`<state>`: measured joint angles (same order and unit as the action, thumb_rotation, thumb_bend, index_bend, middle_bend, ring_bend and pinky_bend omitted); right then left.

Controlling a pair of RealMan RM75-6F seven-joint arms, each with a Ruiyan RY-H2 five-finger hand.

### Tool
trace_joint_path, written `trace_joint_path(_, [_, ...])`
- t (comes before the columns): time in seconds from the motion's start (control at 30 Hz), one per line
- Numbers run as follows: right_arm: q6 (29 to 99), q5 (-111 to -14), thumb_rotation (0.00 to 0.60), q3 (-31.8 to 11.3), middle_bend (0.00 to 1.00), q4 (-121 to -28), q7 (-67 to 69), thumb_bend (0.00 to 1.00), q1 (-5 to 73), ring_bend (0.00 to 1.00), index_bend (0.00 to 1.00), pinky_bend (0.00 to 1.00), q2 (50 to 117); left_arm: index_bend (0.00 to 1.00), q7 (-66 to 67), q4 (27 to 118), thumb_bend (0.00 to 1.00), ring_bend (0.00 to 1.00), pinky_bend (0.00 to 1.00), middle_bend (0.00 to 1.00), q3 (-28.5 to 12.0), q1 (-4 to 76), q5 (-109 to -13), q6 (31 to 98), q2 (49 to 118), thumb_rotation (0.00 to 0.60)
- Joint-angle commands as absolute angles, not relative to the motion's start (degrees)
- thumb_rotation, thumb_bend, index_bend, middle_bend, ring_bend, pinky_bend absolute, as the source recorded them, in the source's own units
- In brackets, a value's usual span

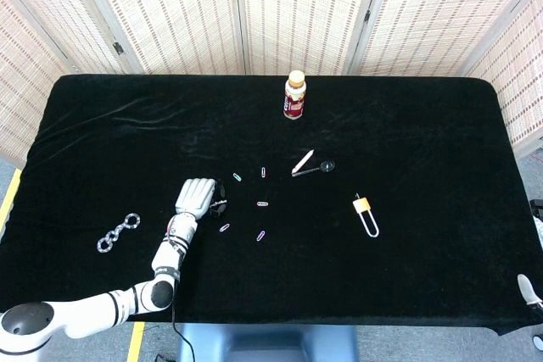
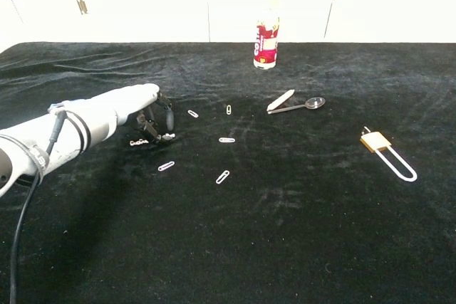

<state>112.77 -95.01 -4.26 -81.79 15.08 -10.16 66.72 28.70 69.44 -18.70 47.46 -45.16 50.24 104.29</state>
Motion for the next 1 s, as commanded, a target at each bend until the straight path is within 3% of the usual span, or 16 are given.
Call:
trace_joint_path(0.03, [113.0, -95.3, 0.600, -4.2, 0.00, -81.8, 14.8, 0.29, -10.3, 0.00, 0.00, 0.00, 66.8, 0.50, 28.5, 69.7, 0.39, 1.00, 1.00, 1.00, -18.2, 47.5, -45.4, 50.6, 104.3, 0.600])
trace_joint_path(0.53, [114.4, -96.7, 0.600, -4.1, 0.00, -80.9, 14.0, 0.29, -11.1, 0.00, 0.00, 0.00, 67.7, 0.56, 30.4, 67.7, 0.47, 1.00, 1.00, 1.00, -16.2, 47.9, -43.5, 52.4, 104.8, 0.600])
trace_joint_path(0.67, [114.8, -96.7, 0.600, -4.2, 0.00, -80.9, 13.9, 0.29, -11.3, 0.00, 0.00, 0.00, 67.9, 0.63, 31.3, 68.1, 0.48, 1.00, 1.00, 1.00, -15.9, 48.0, -41.9, 51.9, 104.3, 0.600])
trace_joint_path(0.83, [114.9, -97.0, 0.600, -4.2, 0.00, -80.7, 13.8, 0.29, -11.4, 0.00, 0.00, 0.00, 68.0, 0.82, 31.5, 69.2, 0.50, 1.00, 1.00, 1.00, -15.6, 47.8, -41.5, 52.7, 103.8, 0.600])
trace_joint_path(1.0, [114.8, -97.3, 0.600, -4.1, 0.00, -80.6, 13.9, 0.29, -11.3, 0.00, 0.00, 0.00, 67.9, 0.84, 30.3, 72.0, 0.54, 1.00, 1.00, 1.00, -16.0, 47.1, -42.8, 55.0, 102.9, 0.600])
